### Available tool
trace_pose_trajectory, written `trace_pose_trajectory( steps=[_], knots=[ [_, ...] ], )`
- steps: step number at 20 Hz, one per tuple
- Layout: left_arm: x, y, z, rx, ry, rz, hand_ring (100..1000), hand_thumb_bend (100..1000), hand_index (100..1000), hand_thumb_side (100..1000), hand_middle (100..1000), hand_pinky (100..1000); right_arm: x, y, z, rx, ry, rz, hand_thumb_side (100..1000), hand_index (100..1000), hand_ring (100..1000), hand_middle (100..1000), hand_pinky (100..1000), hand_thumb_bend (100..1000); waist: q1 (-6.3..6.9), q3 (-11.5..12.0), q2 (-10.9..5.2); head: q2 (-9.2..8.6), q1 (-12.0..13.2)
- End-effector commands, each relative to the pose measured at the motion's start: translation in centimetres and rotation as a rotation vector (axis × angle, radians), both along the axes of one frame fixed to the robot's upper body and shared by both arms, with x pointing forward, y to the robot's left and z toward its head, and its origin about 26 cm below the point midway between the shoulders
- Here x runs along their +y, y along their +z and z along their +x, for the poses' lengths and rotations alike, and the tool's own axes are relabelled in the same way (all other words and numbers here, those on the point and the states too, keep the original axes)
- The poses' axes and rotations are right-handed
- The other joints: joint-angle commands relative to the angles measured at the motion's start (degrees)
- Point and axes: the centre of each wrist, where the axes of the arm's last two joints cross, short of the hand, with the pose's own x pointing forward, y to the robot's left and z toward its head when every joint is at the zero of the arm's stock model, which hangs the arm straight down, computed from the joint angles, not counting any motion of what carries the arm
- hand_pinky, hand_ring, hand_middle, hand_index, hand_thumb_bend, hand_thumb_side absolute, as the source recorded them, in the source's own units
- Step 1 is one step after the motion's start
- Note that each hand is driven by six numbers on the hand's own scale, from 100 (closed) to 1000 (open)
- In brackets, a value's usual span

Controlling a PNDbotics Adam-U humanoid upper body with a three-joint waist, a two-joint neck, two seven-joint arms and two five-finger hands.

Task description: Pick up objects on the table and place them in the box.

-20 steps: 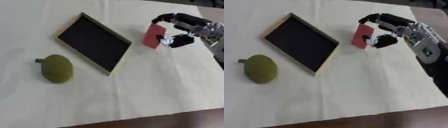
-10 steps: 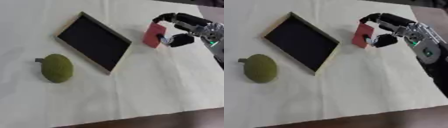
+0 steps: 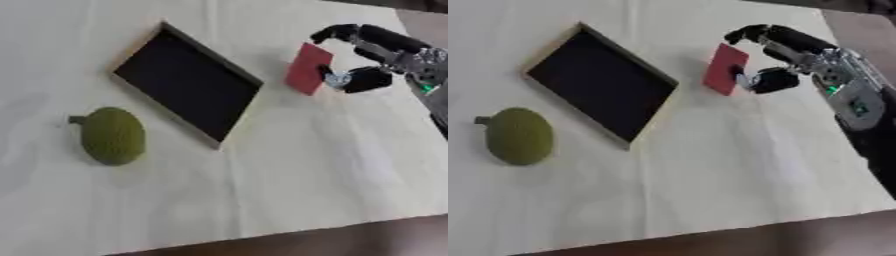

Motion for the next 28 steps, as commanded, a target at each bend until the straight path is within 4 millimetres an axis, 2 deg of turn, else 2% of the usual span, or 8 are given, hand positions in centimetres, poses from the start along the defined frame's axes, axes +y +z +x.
trace_pose_trajectory(
  steps=[1, 5, 10, 21, 28],
  knots=[
    [0.0, 0.9, -0.3, -0.033, -0.001, 0.018, 784, 100, 822, 662, 746, 757, -0.4, 1.3, -0.3, -0.035, -0.014, 0.012, 491, 955, 1000, 853, 1000, 100, 0.45, -0.1, -1.01, -0.23, -0.1],
    [0.0, 0.9, -0.3, -0.033, -0.002, 0.018, 785, 100, 822, 662, 746, 757, -0.5, 1.3, -0.3, -0.038, -0.019, 0.023, 504, 959, 1000, 876, 1000, 100, 0.46, -0.2, -0.96, -0.23, -0.1],
    [-0.1, 0.9, -0.3, -0.03, -0.005, 0.017, 786, 100, 822, 663, 747, 758, -0.3, 1.0, 0.0, -0.02, -0.024, 0.014, 576, 963, 1000, 898, 1000, 100, 0.43, -0.1, -0.89, -0.33, -0.1],
    [-0.2, 0.9, -0.3, -0.026, -0.01, 0.016, 787, 100, 822, 663, 748, 758, -0.8, 0.4, 0.8, -0.014, -0.06, 0.009, 607, 960, 1000, 890, 1000, 100, 0.4, -0.1, -0.76, -0.47, -0.1],
    [-0.2, 0.8, -0.3, -0.021, -0.009, 0.016, 788, 100, 822, 663, 748, 759, -1.0, 0.0, 1.1, 0.005, -0.054, 0.01, 641, 951, 1000, 844, 1000, 100, 0.4, -0.1, -0.65, -0.65, -0.1]
  ],
)
